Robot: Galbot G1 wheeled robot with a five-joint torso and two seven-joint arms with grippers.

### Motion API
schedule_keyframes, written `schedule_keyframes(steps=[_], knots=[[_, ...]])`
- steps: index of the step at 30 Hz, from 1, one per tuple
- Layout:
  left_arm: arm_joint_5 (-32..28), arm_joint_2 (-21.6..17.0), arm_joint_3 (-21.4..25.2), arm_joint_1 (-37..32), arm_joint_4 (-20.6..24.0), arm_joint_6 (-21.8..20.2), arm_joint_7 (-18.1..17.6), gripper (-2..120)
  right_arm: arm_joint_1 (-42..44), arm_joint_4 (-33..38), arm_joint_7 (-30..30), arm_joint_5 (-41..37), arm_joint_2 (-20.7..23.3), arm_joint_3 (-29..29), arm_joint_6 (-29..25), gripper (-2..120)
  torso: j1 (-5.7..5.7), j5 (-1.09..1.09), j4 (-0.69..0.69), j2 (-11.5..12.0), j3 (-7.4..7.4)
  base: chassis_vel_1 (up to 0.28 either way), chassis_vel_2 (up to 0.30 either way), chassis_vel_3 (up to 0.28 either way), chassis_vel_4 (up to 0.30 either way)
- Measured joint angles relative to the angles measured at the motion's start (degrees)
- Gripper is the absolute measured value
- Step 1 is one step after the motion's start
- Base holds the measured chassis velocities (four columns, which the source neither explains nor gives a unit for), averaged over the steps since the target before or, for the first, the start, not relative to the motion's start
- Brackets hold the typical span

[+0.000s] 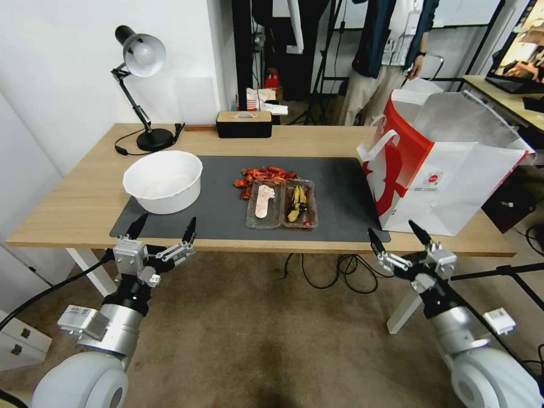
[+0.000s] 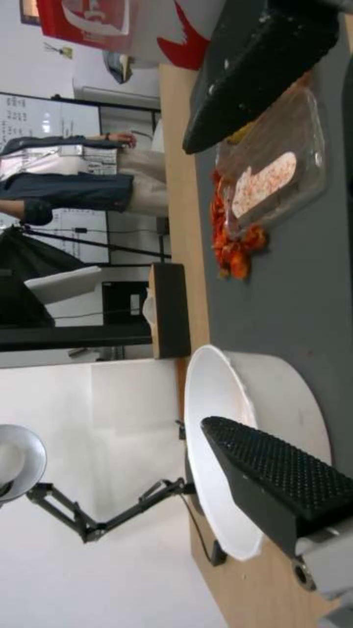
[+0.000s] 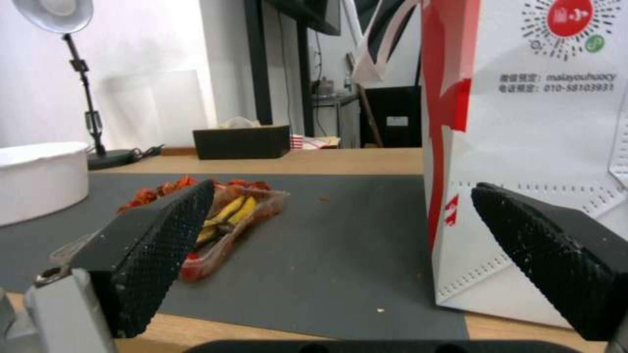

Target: Close the disposable takeout box, then place it into the delivery bag.

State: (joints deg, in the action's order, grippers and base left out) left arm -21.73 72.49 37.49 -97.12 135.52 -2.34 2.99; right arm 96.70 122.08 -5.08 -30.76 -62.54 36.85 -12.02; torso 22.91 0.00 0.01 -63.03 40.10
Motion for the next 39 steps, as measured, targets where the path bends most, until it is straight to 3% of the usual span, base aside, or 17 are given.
schedule_keyframes(steps=[9, 16, 18, 20, 21, 23, 24, 26, 27, 28, 29, 30, 32, 33, 35, 39], knots=[[-2.7, -0.7, -1.5, 0.6, 0.7, -1.6, 0.0, 100, 0.2, 0.2, 0.1, 1.3, -1.3, -0.5, 0.9, 100, 0.02, 0.00, 0.00, 0.0, 0.00, 0.000, 0.000, 0.000, 0.000], [-13.9, -2.5, -3.9, 1.1, 1.7, -5.9, -0.7, 100, 0.4, 0.1, 0.1, 2.0, -2.1, -1.0, 1.3, 100, 0.02, 0.00, 0.00, 0.0, 0.00, 0.000, 0.000, 0.000, 0.000], [-27.8, -5.0, -7.3, 4.9, 3.5, -8.8, -5.9, 100, 0.5, 0.2, 0.1, 2.3, -2.4, -0.7, 1.3, 100, 0.02, 0.01, 0.00, 0.0, 0.00, 0.000, 0.000, 0.000, 0.000], [-27.8, -5.0, -7.3, 4.9, 3.5, -8.8, -5.9, 100, 0.5, 0.2, 0.1, 2.3, -2.4, -0.7, 1.3, 100, 0.02, 0.01, 0.00, 0.0, 0.00, 0.000, 0.000, 0.000, 0.000], [-33.4, -6.1, -8.8, 7.3, 3.7, -9.4, -9.0, 100, 0.6, 0.2, 0.1, 2.3, -2.5, -0.4, 1.3, 100, 0.02, -0.01, -0.01, 0.0, 0.00, 0.000, 0.000, 0.000, 0.000], [-55.4, -10.2, -13.7, 15.8, 4.6, -13.0, -23.9, 100, 1.5, 0.6, 0.2, 3.2, -2.9, 0.8, 1.3, 100, 0.02, 0.01, 0.00, 0.0, 0.01, 0.000, 0.000, 0.000, 0.000], [-55.4, -10.2, -13.7, 15.8, 4.6, -13.0, -23.9, 100, 1.5, 0.6, 0.2, 3.2, -2.9, 0.8, 1.3, 100, 0.02, 0.01, 0.00, 0.0, 0.01, 0.000, 0.000, 0.000, 0.000], [-60.2, -11.2, -17.0, 19.9, 3.2, -14.1, -30.4, 100, 2.0, 0.9, 0.2, 3.9, -3.3, 1.2, 1.3, 100, 0.01, 0.00, -0.01, 0.0, 0.01, 0.000, 0.000, 0.000, 0.000], [-60.2, -11.2, -17.0, 19.9, 3.2, -14.1, -30.4, 100, 2.0, 0.9, 0.2, 3.9, -3.3, 1.2, 1.3, 100, 0.01, 0.00, -0.01, 0.0, 0.01, 0.000, 0.000, 0.000, 0.000], [-61.2, -11.4, -18.2, 21.1, 2.5, -14.1, -32.2, 100, 2.1, 1.0, 0.3, 4.1, -3.5, 1.3, 1.3, 100, 0.01, -0.01, -0.01, 0.0, 0.01, 0.000, 0.000, 0.000, 0.000], [-63.9, -12.0, -21.2, 24.4, 0.9, -14.0, -36.8, 100, 2.5, 1.1, 0.3, 4.8, -4.1, 1.4, 1.3, 100, 0.02, -0.01, -0.01, 0.0, 0.02, 0.000, 0.000, 0.000, 0.000], [-63.9, -12.0, -21.2, 24.4, 0.9, -14.0, -36.8, 100, 2.5, 1.1, 0.3, 4.8, -4.1, 1.4, 1.3, 100, 0.02, -0.01, -0.01, 0.0, 0.02, 0.000, 0.000, 0.000, 0.000], [-65.3, -12.4, -25.1, 27.9, -0.5, -13.6, -41.3, 100, 2.9, 1.3, 0.3, 5.5, -4.8, 1.5, 1.3, 100, 0.02, 0.00, -0.01, 0.0, 0.01, 0.000, 0.000, 0.000, 0.000], [-65.3, -12.4, -25.1, 27.9, -0.5, -13.6, -41.3, 100, 2.9, 1.3, 0.3, 5.5, -4.8, 1.5, 1.3, 100, 0.02, 0.00, -0.01, 0.0, 0.01, 0.000, 0.000, 0.000, 0.000], [-66.5, -12.5, -28.4, 31.7, -2.1, -12.8, -45.2, 100, 3.5, 1.5, 0.4, 6.3, -5.6, 1.7, 1.3, 100, 0.01, 0.00, -0.01, 0.0, 0.01, 0.000, 0.000, 0.000, 0.000], [-68.2, -11.9, -30.2, 35.0, -3.9, -12.3, -47.2, 100, 4.1, 1.7, 0.4, 6.9, -6.4, 2.0, 1.2, 100, 0.01, 0.00, -0.01, 0.0, 0.01, 0.000, 0.000, 0.000, 0.000]])
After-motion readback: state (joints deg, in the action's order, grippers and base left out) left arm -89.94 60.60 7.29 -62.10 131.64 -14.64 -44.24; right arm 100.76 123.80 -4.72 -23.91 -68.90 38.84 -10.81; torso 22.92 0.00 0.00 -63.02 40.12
